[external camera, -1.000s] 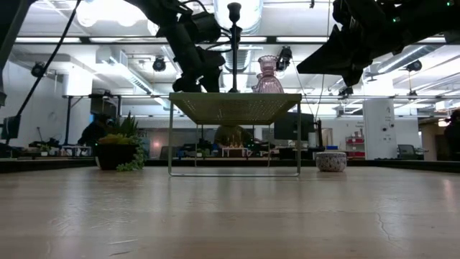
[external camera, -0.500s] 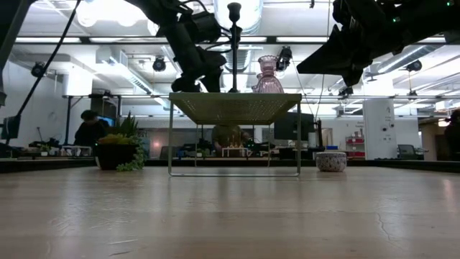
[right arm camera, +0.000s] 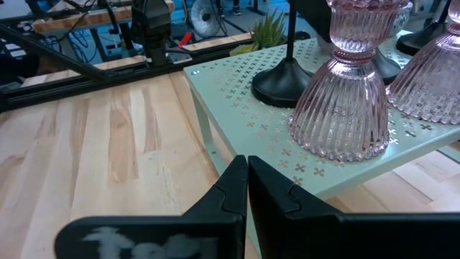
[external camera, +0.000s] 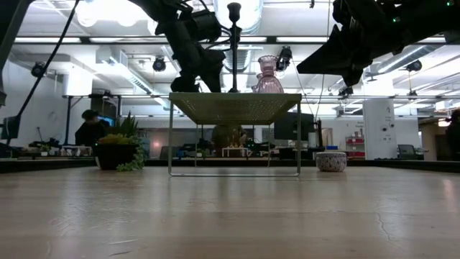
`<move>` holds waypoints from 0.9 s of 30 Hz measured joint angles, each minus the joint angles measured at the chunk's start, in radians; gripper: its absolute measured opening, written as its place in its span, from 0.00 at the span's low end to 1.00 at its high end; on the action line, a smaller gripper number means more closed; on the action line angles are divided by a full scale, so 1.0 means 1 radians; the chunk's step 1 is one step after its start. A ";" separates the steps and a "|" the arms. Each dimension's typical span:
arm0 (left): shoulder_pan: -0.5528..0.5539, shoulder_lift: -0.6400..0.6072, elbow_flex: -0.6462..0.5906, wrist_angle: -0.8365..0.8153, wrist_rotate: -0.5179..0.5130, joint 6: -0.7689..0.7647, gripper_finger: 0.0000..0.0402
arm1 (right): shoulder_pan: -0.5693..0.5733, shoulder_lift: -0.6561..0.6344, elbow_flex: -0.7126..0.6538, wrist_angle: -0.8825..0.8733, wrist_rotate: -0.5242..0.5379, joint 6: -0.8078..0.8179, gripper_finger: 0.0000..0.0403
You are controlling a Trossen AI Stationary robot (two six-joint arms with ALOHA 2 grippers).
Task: Pick & Place candle stick holders
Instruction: Put the pink patterned scented candle on the shelf, then put the red patterned scented candle on the shelf
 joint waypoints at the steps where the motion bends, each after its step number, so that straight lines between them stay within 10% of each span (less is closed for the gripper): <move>1: -0.001 0.000 0.000 0.000 0.023 0.002 0.93 | 0.000 0.000 0.000 0.000 0.000 0.000 0.02; 27: -0.020 -0.079 0.000 -0.169 0.066 -0.002 0.93 | 0.000 0.000 0.000 0.000 0.000 0.000 0.02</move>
